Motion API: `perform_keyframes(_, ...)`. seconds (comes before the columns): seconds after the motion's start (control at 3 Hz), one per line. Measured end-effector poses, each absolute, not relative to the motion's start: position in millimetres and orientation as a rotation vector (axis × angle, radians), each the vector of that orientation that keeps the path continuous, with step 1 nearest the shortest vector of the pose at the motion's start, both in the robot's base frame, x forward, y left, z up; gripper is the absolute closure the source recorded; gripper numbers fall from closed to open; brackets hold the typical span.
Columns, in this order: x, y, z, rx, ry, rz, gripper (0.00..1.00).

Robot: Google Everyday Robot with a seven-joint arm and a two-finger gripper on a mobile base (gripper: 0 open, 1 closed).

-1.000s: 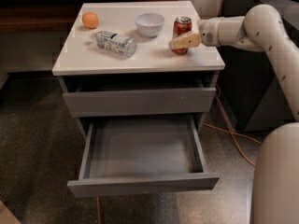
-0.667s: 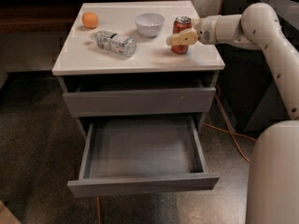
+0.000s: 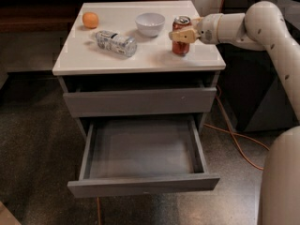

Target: Place coke can into middle drawer

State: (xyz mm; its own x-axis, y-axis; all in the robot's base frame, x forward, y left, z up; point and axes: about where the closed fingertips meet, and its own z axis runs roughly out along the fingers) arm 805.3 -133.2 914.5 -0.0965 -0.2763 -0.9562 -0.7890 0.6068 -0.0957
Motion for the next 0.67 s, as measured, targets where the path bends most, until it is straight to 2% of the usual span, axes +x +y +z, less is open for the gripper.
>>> perform_keyframes(0.33, 768.1, -124.8, 922.0, -0.941, 1.6, 0.566, 0.85)
perform_keyframes(0.67, 701.7, -97.5, 919.6, -1.058, 1.525, 0.632, 1.0)
